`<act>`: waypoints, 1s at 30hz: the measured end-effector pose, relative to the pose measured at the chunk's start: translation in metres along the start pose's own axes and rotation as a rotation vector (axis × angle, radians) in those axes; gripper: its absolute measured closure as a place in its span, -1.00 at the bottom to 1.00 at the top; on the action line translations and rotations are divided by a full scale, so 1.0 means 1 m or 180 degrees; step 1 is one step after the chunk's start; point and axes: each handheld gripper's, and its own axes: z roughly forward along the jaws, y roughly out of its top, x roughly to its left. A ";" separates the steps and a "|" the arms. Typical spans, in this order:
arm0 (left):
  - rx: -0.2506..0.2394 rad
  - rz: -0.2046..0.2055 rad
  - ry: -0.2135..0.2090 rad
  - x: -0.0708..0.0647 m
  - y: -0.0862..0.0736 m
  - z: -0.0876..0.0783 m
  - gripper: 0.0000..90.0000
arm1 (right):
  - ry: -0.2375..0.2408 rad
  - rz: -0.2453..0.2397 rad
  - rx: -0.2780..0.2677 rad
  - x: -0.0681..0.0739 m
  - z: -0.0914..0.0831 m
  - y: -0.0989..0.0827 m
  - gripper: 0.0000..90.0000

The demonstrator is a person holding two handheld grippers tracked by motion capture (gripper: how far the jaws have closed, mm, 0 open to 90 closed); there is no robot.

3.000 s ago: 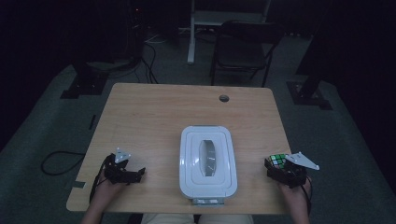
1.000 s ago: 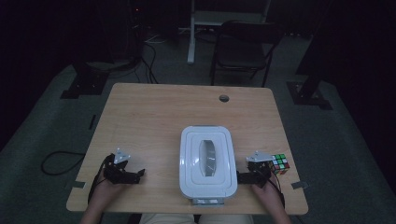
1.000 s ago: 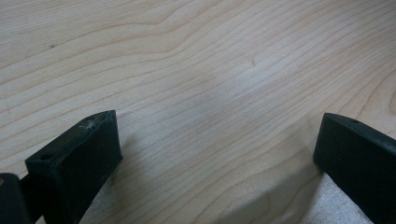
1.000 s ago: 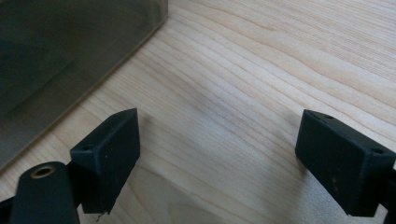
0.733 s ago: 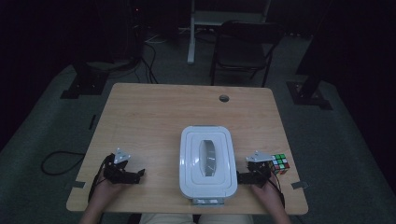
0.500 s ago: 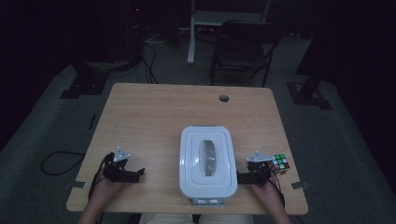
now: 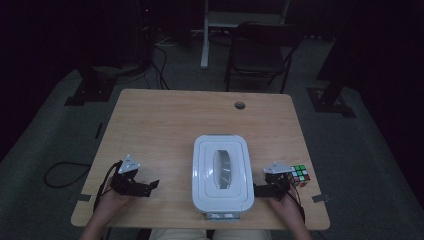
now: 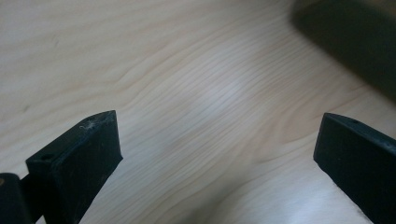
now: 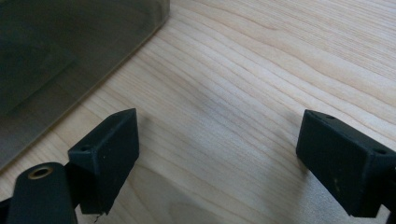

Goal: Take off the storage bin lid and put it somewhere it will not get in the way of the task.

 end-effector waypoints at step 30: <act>-0.0359 0.0719 -0.0718 -0.091 0.082 -0.025 -0.96 | 0.0000 0.0000 0.0000 0.000 0.000 0.000 -0.71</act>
